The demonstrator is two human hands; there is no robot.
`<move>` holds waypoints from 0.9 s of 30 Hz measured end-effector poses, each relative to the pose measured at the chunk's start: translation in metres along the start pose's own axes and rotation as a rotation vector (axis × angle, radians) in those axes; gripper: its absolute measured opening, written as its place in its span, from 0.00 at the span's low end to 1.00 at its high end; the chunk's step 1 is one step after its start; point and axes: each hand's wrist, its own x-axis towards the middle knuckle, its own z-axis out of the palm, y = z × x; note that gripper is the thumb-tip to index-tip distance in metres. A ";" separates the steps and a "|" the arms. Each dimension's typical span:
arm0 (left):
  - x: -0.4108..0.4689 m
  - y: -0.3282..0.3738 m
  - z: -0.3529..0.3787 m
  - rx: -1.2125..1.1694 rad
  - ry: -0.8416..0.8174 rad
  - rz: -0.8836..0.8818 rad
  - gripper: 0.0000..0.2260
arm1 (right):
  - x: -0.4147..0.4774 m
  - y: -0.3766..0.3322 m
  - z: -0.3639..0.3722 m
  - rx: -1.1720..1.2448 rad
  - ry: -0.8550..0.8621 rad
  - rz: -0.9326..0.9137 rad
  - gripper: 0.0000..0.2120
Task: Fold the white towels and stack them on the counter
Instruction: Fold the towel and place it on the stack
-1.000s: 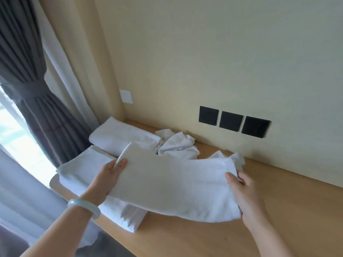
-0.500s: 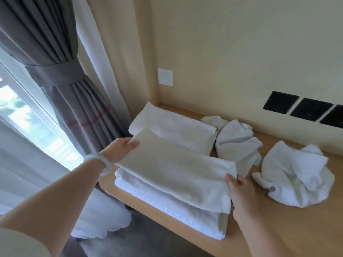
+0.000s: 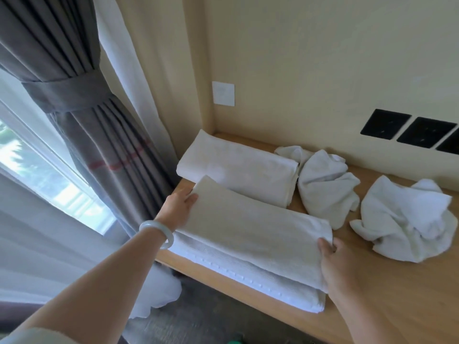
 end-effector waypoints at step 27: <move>-0.015 -0.002 0.011 0.571 0.275 0.161 0.17 | -0.019 -0.011 0.008 -0.465 0.187 -0.048 0.20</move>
